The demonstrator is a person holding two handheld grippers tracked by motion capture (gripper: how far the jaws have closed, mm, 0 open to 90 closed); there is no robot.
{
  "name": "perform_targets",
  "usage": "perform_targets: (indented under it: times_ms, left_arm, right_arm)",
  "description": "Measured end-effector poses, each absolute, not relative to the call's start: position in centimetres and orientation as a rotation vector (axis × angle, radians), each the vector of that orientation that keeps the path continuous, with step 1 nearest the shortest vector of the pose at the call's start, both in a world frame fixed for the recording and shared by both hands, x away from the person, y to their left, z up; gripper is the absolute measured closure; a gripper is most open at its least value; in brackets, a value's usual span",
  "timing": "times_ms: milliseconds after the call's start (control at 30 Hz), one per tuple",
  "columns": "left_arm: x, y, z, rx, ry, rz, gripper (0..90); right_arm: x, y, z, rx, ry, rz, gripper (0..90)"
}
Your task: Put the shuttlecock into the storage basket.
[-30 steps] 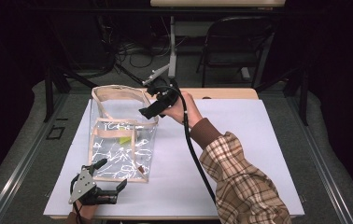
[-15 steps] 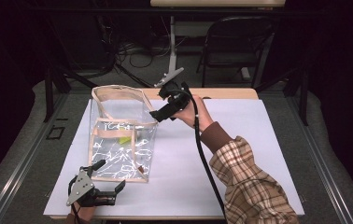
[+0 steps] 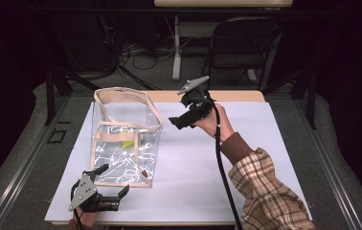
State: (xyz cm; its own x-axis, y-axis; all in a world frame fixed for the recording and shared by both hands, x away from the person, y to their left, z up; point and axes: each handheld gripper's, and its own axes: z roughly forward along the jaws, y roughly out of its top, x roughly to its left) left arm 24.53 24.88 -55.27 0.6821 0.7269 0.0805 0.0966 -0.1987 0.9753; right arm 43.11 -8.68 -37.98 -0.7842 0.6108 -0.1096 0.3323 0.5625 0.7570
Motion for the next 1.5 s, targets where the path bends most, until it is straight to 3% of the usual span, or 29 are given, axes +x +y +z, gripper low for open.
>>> perform_targets:
  times_ms: [1500]
  left_arm:
    - [24.6, 24.9, -55.3, 1.705, 0.679, 0.660, 0.0]
  right_arm:
    - [39.3, -15.6, -43.2, 0.880, 2.403, 1.014, 0.0]
